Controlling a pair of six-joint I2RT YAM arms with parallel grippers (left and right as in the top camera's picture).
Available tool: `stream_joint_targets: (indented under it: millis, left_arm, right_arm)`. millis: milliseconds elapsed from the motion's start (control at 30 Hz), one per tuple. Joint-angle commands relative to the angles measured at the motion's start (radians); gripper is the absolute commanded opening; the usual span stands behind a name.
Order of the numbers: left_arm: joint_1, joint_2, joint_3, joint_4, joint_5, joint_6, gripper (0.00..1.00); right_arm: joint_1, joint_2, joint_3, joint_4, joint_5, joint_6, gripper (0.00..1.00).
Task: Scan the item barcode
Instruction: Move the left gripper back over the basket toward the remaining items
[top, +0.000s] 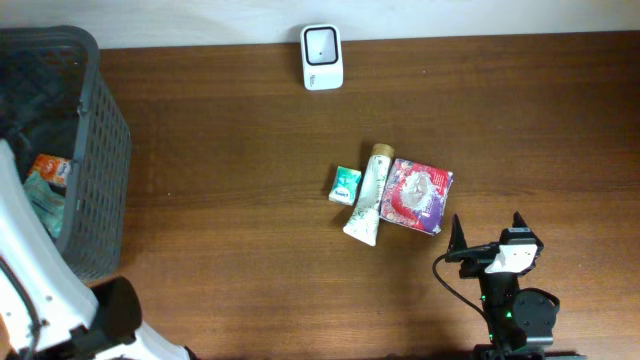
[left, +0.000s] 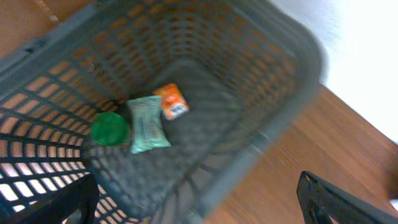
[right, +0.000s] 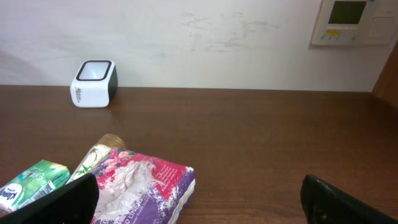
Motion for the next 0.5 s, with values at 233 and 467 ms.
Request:
stream_joint_targets:
  millis: [233, 467]
  left_arm:
    - [0.122, 0.318, -0.009, 0.013, -0.066, -0.016, 1.00]
    - [0.186, 0.498, -0.009, -0.016, -0.089, -0.016, 0.99]
  right_arm:
    - [-0.006, -0.006, -0.008, -0.003, 0.002, -0.003, 0.99]
    - [-0.006, -0.006, -0.008, -0.003, 0.002, -0.003, 0.99]
